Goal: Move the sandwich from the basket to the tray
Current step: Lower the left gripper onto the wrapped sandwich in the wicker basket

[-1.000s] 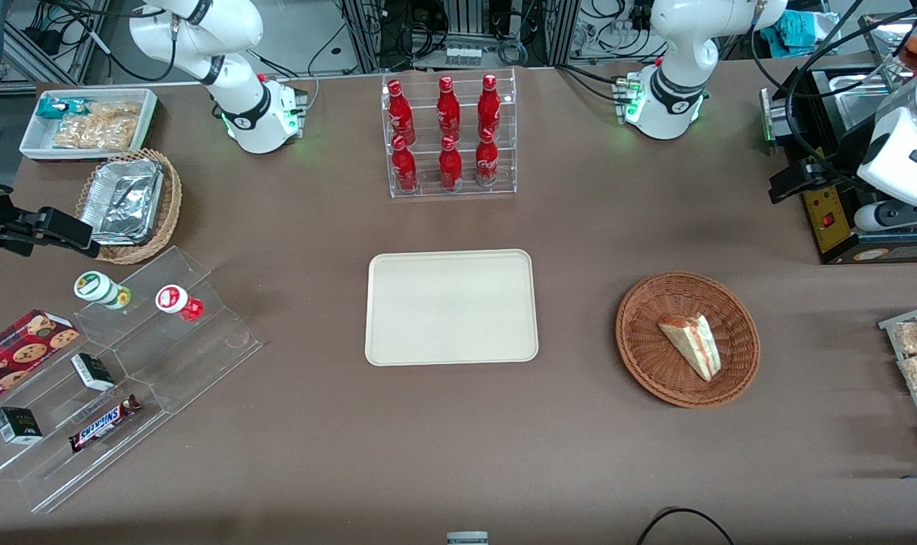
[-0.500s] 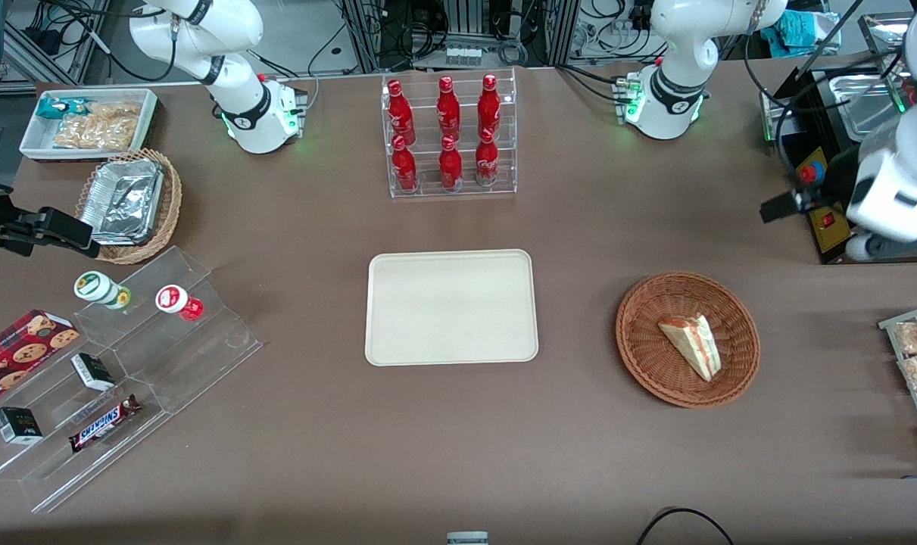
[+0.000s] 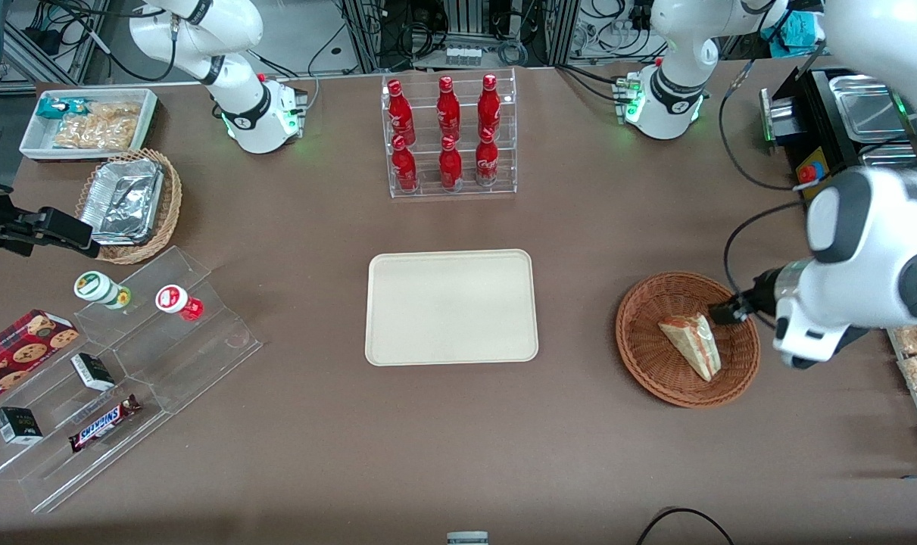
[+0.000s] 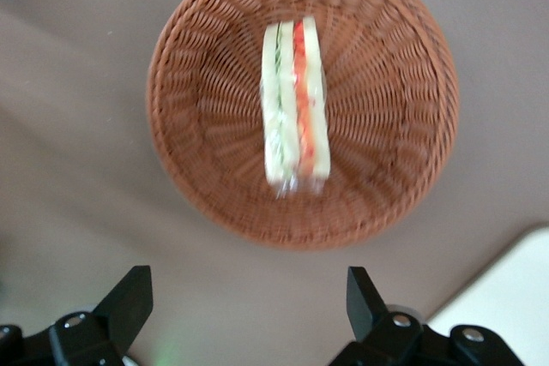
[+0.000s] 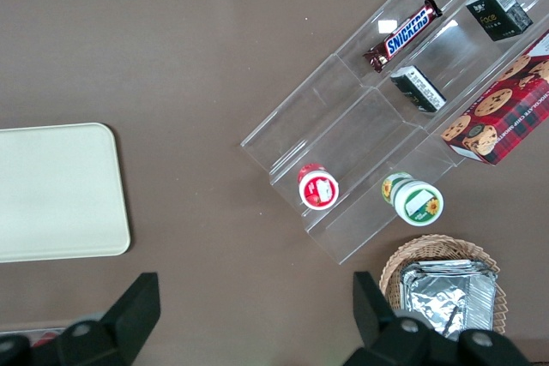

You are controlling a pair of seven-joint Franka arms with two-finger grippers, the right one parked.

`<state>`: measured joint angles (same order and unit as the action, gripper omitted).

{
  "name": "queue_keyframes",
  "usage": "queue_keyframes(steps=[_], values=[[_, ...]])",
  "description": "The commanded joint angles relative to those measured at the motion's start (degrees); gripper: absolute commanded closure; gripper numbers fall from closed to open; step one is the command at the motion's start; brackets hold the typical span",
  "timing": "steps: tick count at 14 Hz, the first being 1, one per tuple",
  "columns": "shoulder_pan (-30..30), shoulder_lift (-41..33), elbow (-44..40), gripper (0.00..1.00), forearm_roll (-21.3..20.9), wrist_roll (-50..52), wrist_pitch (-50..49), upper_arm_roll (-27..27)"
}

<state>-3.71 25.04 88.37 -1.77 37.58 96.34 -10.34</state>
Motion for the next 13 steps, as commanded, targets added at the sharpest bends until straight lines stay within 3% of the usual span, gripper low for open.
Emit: queue_keyframes(steps=[1,10,13], values=[[1.25,4.74,-1.36,0.00,-3.32,5.39,3.84,0.14],[0.72,7.92,9.97,0.00,-3.50,6.37,20.28,0.40],[0.72,7.83,12.35,0.48,-3.50,6.19,23.37,0.93]])
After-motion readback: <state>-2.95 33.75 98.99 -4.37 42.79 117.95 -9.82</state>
